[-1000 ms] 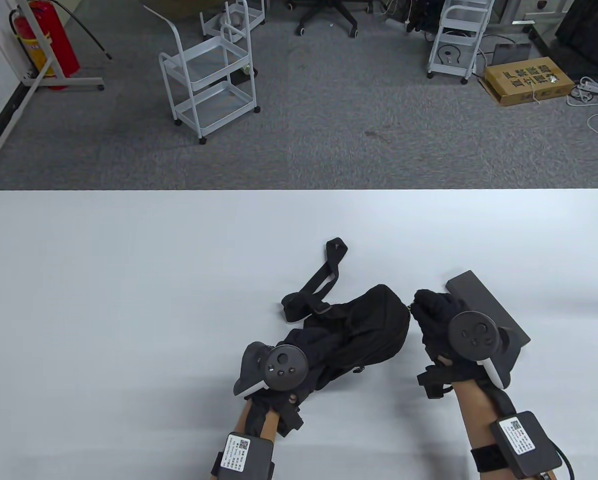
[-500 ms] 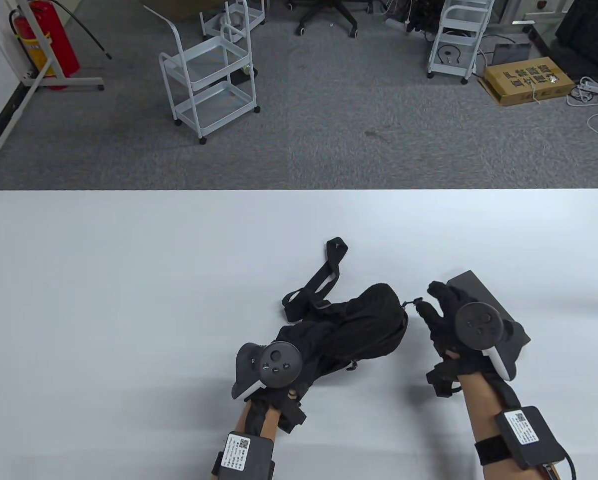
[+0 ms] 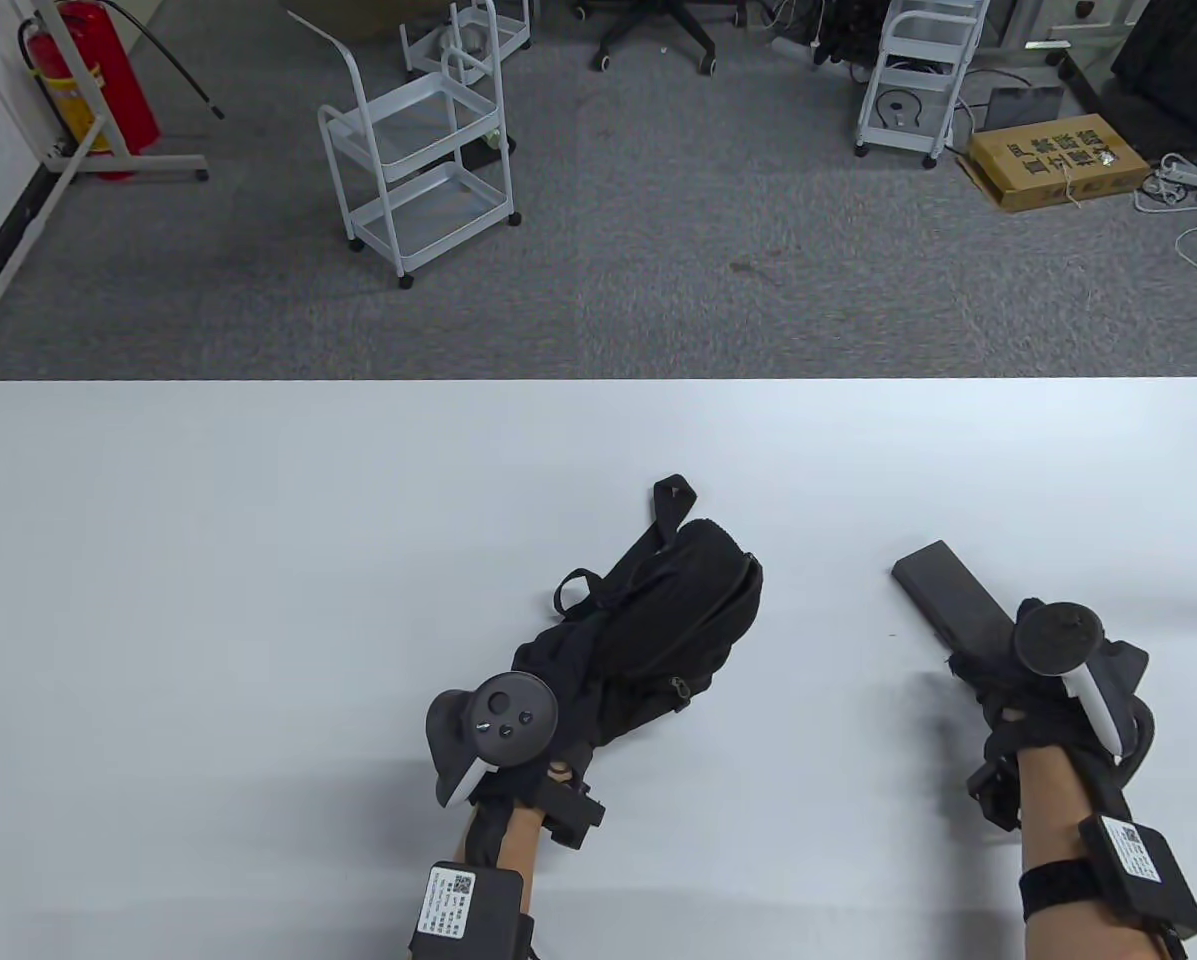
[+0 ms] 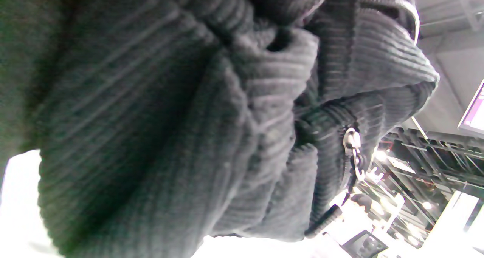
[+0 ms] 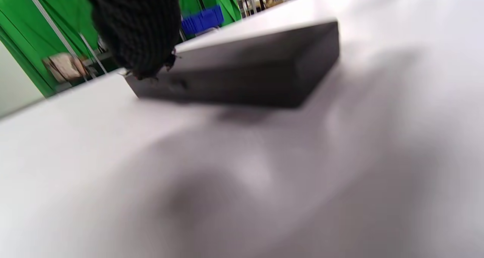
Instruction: Put stationery box into the backpack's main compartment
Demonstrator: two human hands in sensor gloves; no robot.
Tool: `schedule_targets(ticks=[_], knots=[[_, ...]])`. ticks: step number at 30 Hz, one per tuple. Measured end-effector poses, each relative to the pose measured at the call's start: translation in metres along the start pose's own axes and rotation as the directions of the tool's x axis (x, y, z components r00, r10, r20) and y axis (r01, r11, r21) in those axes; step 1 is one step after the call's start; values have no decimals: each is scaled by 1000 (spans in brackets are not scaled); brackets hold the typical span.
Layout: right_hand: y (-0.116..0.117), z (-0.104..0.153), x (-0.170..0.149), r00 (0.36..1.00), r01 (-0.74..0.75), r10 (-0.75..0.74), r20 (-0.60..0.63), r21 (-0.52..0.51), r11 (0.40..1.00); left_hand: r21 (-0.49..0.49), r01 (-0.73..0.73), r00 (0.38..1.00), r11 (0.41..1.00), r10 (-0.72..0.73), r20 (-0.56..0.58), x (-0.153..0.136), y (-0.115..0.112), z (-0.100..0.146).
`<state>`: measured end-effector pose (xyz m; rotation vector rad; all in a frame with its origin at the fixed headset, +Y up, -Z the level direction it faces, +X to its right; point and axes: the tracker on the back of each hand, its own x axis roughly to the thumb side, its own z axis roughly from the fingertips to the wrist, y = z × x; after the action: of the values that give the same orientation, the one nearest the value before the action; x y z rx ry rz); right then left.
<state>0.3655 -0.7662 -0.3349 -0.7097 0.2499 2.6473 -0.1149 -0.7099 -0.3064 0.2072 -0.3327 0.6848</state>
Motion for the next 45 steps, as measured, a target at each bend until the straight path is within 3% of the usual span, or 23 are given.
schedule_targets(ticks=[4, 12, 25, 29, 36, 45], knots=[[13, -5, -7, 997, -52, 53, -51, 27, 998, 11, 0, 1000, 1000, 0, -9, -1, 2, 1], [14, -4, -3, 998, -59, 58, -30, -33, 998, 19, -5, 1000, 1000, 5, -22, -2, 2, 1], [-44, 34, 45, 962, 159, -95, 255, -245, 956, 68, -23, 998, 997, 27, -54, -7, 9, 2], [-70, 60, 65, 904, 249, -124, 409, -267, 931, 74, -30, 997, 997, 35, -63, -9, 10, 2], [-100, 110, 92, 699, 426, -235, 676, -129, 896, 70, -34, 997, 997, 39, -66, -9, 10, 3], [-113, 149, 108, 520, 452, -259, 814, -5, 892, 64, -53, 996, 997, 58, -70, -10, 10, 2]])
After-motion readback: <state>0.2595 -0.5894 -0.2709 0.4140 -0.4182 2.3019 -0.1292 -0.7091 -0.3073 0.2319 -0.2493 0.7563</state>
